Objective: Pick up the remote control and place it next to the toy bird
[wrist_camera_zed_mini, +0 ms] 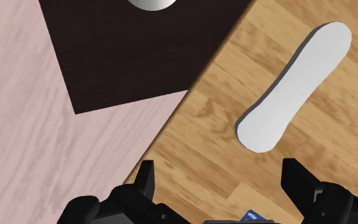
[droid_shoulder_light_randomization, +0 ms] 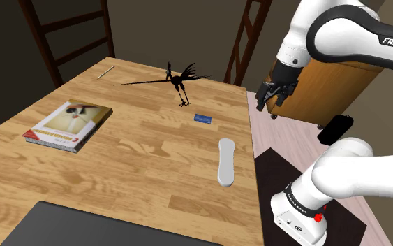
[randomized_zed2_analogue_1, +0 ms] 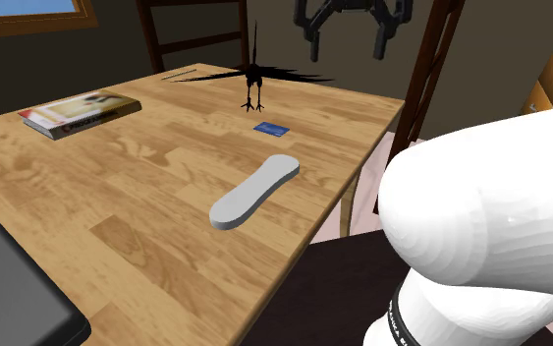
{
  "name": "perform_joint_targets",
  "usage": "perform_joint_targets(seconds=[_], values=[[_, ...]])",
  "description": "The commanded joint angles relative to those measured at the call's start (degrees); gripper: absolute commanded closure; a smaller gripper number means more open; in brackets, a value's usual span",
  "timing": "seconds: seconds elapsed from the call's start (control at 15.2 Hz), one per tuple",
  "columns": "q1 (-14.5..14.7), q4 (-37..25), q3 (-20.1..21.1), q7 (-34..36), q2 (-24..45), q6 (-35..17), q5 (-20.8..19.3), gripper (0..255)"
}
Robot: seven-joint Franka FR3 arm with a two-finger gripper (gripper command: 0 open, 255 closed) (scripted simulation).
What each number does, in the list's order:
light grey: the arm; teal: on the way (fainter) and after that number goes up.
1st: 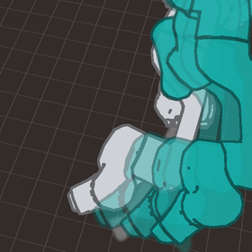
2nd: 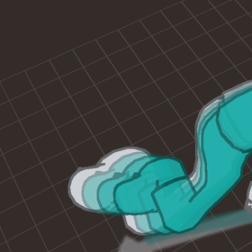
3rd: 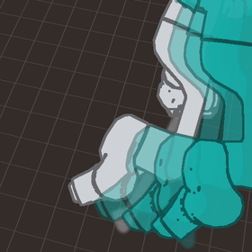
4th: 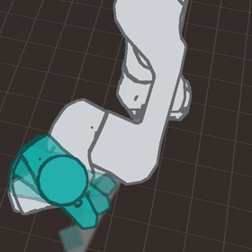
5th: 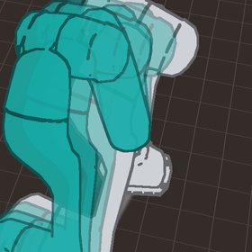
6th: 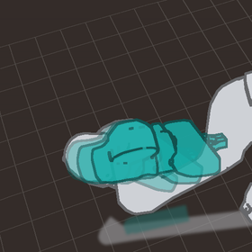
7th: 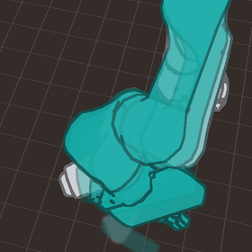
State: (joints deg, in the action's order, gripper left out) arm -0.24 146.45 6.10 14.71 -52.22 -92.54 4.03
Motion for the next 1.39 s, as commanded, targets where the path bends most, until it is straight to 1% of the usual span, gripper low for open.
perform_joint_targets(seconds=[0.0,0.26,0.46,0.73,0.92,1.32], values=[[-0.17,3.48,2.73,5.07,-1.33,-2.48,2.4,0],[0.23,8.96,9.09,15.0,-2.48,-7.56,7.87,0],[0.77,11.98,14.4,22.55,-1.62,-12.1,12.31,0],[1.06,14.32,22.21,32.57,2.21,-19.3,18.27,0],[0.36,14.71,28.55,40.02,7.11,-25.56,22.22,0],[0.23,17.01,31.2,40.56,10.53,-31.32,24.06,0]])
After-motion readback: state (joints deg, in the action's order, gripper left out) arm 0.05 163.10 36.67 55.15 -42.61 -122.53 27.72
